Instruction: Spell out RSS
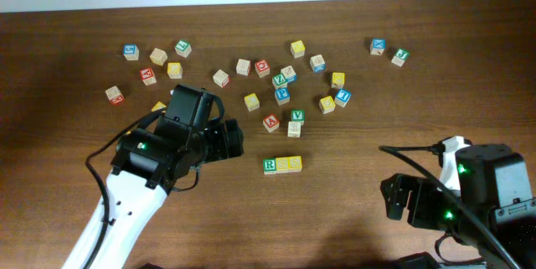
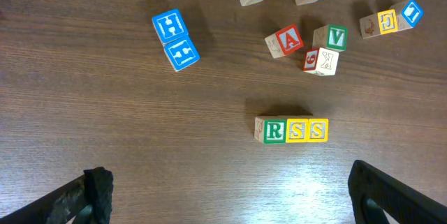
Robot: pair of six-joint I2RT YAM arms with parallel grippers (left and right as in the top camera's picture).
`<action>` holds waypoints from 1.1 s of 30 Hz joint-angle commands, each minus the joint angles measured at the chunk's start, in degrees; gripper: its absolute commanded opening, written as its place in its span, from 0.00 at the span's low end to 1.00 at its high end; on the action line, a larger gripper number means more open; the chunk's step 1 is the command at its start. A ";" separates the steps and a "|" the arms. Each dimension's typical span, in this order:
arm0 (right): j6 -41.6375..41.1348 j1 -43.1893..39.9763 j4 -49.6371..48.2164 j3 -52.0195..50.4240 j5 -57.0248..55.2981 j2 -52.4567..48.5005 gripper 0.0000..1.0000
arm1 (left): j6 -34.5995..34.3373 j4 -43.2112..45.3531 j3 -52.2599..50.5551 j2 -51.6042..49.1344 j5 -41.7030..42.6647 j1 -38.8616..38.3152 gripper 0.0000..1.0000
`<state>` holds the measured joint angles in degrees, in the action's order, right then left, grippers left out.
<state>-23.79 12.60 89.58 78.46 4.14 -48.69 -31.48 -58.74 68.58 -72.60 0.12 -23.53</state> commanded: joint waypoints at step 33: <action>18.88 -11.50 -75.65 -68.85 2.91 48.50 0.98 | 0.28 -0.09 0.74 0.68 -0.59 0.33 0.99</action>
<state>-5.34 1.50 17.50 12.08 7.35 -0.84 -31.48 -58.94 68.60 -72.58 0.12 -23.53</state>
